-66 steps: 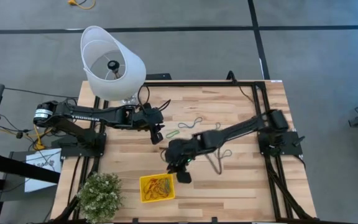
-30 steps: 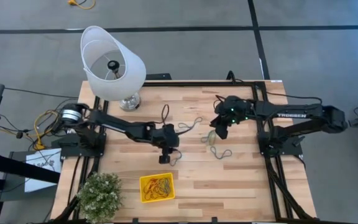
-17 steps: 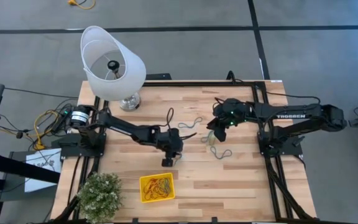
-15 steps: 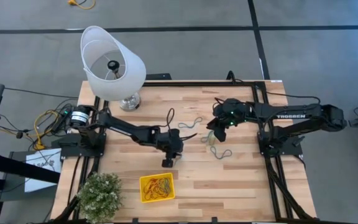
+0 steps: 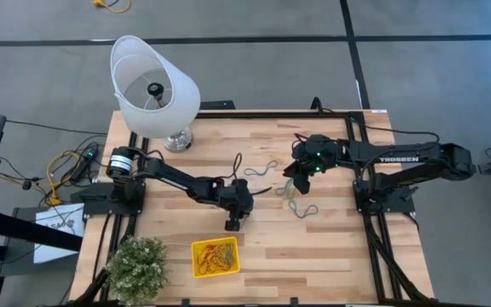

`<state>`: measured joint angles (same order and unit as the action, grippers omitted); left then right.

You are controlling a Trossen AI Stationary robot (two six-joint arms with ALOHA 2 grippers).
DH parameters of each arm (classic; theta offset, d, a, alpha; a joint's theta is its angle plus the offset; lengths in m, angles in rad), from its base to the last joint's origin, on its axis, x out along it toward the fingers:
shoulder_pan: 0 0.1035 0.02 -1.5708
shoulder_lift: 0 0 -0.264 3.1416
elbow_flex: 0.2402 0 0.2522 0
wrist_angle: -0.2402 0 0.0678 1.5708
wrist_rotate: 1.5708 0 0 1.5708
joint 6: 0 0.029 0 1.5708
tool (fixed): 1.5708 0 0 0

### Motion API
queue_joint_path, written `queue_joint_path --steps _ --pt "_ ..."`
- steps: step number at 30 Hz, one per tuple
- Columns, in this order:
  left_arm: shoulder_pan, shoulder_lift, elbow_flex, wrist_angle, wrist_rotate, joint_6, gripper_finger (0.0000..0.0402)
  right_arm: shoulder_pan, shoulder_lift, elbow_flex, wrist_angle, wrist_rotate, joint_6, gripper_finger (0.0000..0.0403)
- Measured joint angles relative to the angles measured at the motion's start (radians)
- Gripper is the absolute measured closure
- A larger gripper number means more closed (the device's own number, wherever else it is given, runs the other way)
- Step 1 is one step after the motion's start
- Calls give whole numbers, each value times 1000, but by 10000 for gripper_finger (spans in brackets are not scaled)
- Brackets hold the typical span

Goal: Pick and place items into bin
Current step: Put the blue rubber band into the yellow bin

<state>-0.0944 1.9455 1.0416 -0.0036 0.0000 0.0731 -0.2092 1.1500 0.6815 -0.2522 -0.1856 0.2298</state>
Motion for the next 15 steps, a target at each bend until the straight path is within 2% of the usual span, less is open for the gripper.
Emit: queue_joint_path --steps 4,9,12,15 --pt "0 1 0 -1 6 1 332 0 0 0 2 0 0 332" --pt "-10 -2 -1 2 14 6 392 0 0 0 2 0 0 332" --pt "-26 -28 -5 -32 16 24 397 0 0 0 2 0 8 332" --pt "-54 -105 8 -114 30 44 400 0 0 0 1 0 8 332"
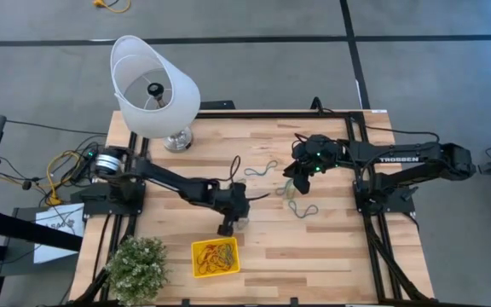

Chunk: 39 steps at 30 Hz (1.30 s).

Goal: Pick and place items into bin
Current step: Put the blue rubber band into the yellow bin

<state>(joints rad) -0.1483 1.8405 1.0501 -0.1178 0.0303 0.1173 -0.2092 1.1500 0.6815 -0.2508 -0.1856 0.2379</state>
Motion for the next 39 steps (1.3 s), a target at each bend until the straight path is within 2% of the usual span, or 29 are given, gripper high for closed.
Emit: queue_joint_path --steps 4,9,15,22,28,31,35,39 --pt "-59 -136 48 -146 -1 -1 401 0 0 0 -1 0 0 332" --pt "-165 -306 87 -233 0 -17 401 0 0 0 0 1 0 332" --pt "-286 -387 87 -291 -19 -112 401 0 0 0 2 2 0 332" --pt "-336 -306 73 -281 -92 -167 401 0 0 1 8 3 0 332" --pt "-325 -154 72 -269 -90 -248 401 0 0 1 10 3 0 332" --pt "-317 -101 72 -265 -47 -294 401 0 0 1 11 3 0 332" --pt "-315 -71 72 -263 12 -347 401 0 0 1 11 3 0 332" --pt "-313 -71 72 -254 -30 -395 400 0 0 1 14 3 -1 332"
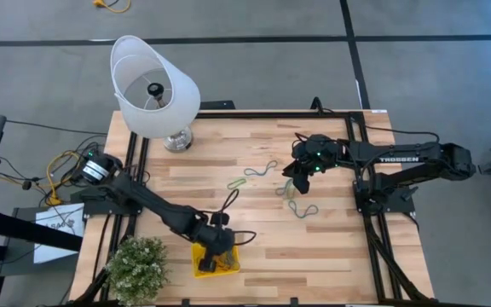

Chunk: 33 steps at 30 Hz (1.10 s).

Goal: Pick and place items into bin
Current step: Put the blue rubber band into the yellow bin

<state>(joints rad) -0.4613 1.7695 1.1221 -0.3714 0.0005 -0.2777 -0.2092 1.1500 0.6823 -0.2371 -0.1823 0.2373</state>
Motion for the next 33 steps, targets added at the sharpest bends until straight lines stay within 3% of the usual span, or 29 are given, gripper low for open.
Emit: queue_joint_path --steps 14,22,25,29,33 --pt "68 0 1 -53 14 -20 350 0 0 0 3 -1 0 332" --pt "81 -1 148 -267 10 34 347 6 0 0 -116 -2 0 332" --pt "80 -2 243 -365 -60 122 353 7 0 0 -236 -7 2 332" --pt "113 -3 337 -418 -231 243 356 12 0 0 -436 -30 72 332" --pt "175 -3 391 -466 -249 334 356 89 0 0 -566 -42 77 332"
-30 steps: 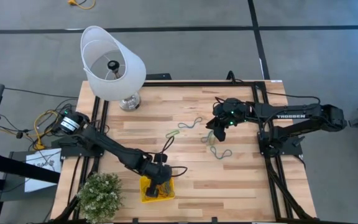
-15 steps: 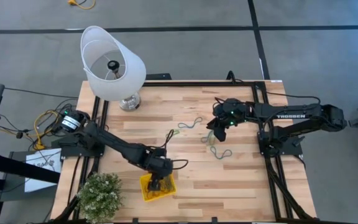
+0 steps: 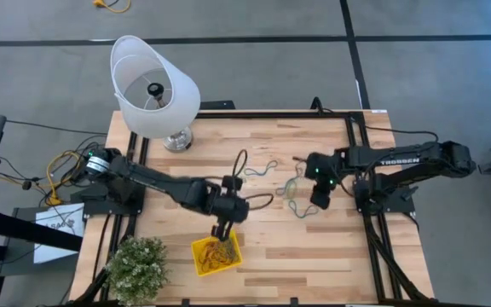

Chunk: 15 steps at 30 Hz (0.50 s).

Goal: Pick and place items into bin
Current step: Put the blue rubber band into the yellow bin

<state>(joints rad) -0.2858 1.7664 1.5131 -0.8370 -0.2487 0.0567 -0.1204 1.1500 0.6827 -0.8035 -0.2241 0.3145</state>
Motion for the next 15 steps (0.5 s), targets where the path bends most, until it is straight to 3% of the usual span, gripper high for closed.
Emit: queue_joint_path --steps 5,10,15 --pt "88 -23 22 -94 2 43 356 185 0 0 76 40 -46 332" --pt "163 -86 22 -119 7 102 357 359 0 0 208 204 -57 332" --pt "235 -177 6 -84 129 168 357 447 44 0 224 331 88 332"
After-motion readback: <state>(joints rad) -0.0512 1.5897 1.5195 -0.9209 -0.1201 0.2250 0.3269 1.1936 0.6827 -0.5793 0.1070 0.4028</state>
